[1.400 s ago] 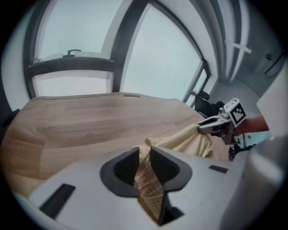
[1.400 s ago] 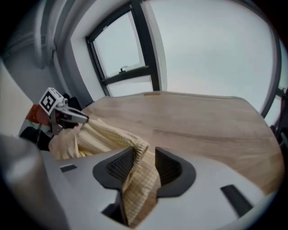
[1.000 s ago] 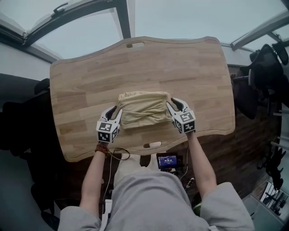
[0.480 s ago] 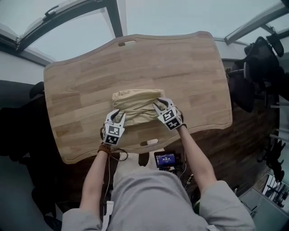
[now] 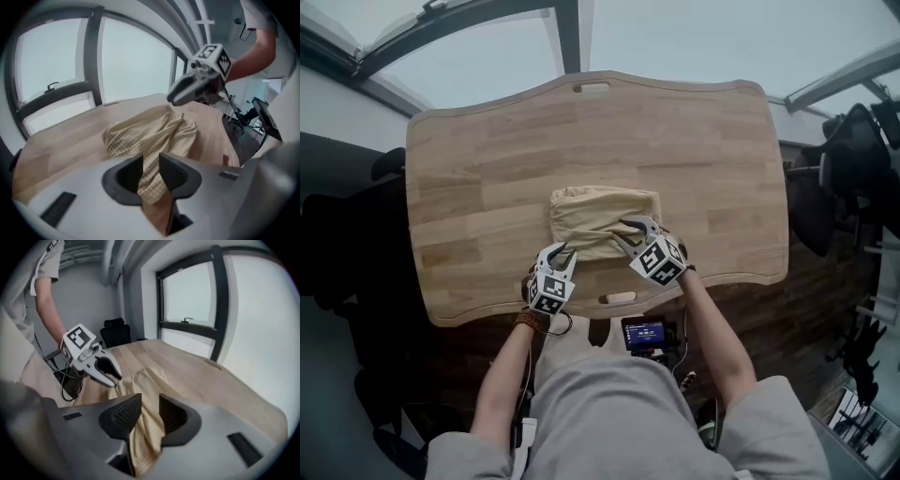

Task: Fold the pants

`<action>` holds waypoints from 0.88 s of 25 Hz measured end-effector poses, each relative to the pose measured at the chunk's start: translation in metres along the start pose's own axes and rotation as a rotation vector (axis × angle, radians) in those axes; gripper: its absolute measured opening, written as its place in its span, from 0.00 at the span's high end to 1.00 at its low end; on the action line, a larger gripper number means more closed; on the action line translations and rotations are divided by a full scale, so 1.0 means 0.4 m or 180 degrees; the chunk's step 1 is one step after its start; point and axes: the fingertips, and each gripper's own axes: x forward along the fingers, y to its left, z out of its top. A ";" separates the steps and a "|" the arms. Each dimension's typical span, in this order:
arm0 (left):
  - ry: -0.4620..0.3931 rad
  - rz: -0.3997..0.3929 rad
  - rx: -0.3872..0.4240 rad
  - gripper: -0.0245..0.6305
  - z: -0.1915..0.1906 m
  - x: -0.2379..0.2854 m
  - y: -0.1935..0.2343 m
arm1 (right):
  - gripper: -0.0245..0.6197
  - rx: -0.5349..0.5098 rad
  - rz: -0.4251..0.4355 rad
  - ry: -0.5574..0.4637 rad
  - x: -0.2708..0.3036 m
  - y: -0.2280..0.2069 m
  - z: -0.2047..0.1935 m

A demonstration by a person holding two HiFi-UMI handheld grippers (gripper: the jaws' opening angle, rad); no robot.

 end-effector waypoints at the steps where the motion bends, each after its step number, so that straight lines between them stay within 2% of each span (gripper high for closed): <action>1: 0.0016 0.0037 -0.0024 0.79 -0.012 -0.005 0.003 | 0.77 -0.0128 0.0098 -0.0083 0.029 -0.001 0.063; 4: 0.0134 0.0098 -0.0215 0.79 -0.068 -0.002 0.008 | 0.74 -0.0386 0.0369 -0.0044 0.165 -0.018 0.186; 6: 0.0148 0.0078 -0.0337 0.79 -0.084 0.003 0.003 | 0.74 -0.0383 0.0582 0.0123 0.253 -0.029 0.223; 9: 0.0121 0.0062 -0.0406 0.79 -0.086 0.013 -0.004 | 0.81 -0.0083 0.0926 0.0372 0.349 -0.032 0.242; 12: 0.0086 0.0057 -0.0410 0.79 -0.087 0.018 0.000 | 0.82 0.0377 0.1148 0.0684 0.407 -0.026 0.231; 14: 0.0096 0.0040 -0.0323 0.79 -0.092 0.019 -0.003 | 0.84 0.0519 0.1183 0.0923 0.426 -0.020 0.205; 16: 0.0173 -0.0037 -0.0089 0.81 -0.104 0.020 -0.021 | 0.91 0.0451 0.1244 0.1028 0.437 -0.008 0.191; 18: 0.0255 -0.0145 0.0134 0.92 -0.125 0.018 -0.048 | 0.95 0.0306 0.1274 0.1000 0.441 -0.015 0.201; 20: 0.0274 -0.0174 0.0162 0.94 -0.143 0.012 -0.061 | 0.95 0.0416 0.1217 0.0934 0.443 -0.048 0.218; 22: 0.0284 -0.0171 0.0065 0.94 -0.152 0.010 -0.060 | 0.95 0.0637 0.1093 0.0967 0.455 -0.081 0.206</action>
